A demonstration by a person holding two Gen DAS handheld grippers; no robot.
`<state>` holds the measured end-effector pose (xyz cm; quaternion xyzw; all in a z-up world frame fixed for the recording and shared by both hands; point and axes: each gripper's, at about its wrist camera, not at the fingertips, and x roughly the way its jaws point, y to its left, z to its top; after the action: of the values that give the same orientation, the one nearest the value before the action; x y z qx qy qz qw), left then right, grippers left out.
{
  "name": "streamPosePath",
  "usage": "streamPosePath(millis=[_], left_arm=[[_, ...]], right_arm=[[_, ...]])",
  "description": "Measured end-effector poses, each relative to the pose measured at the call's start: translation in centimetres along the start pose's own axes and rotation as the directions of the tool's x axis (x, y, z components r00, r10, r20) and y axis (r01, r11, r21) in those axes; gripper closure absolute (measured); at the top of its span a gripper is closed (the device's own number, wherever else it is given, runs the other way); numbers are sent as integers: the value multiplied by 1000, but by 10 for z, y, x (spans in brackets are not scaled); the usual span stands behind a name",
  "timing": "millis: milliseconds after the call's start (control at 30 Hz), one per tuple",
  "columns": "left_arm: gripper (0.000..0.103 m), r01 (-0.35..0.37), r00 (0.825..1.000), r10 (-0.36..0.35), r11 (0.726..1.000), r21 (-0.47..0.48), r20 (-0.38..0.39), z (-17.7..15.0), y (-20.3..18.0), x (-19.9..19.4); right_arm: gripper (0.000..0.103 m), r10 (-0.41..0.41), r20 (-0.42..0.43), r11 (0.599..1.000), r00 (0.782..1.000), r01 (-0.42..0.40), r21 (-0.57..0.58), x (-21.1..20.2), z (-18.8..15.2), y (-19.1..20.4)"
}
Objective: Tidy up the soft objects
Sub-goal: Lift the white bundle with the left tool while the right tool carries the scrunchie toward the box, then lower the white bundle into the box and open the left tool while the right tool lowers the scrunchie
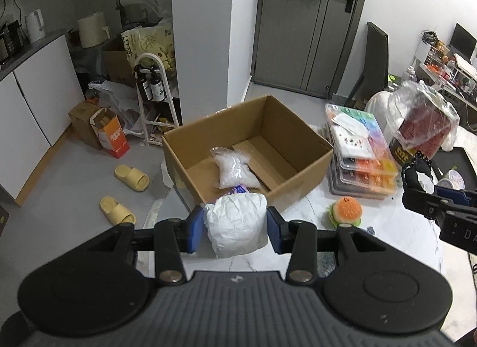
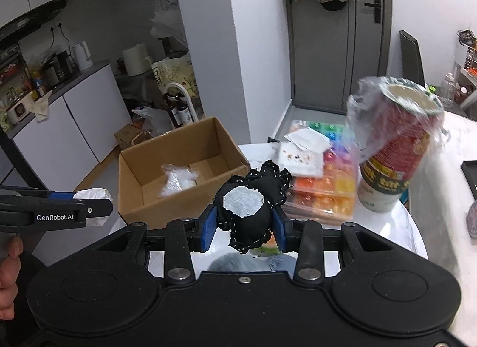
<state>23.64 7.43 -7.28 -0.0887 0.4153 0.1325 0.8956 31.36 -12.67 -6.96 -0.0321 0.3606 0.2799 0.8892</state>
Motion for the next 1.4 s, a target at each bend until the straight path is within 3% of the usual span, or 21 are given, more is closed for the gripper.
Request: streamPosePath(millis=[800, 1400], left_arm=[[60, -11, 1000, 11, 999, -50, -4, 57, 28, 44], [59, -26, 999, 24, 999, -47, -41, 73, 40, 95]], right_arm=[[64, 42, -18, 998, 999, -43, -39, 47, 44, 26], [64, 65, -38, 996, 997, -67, -63, 81, 59, 49]])
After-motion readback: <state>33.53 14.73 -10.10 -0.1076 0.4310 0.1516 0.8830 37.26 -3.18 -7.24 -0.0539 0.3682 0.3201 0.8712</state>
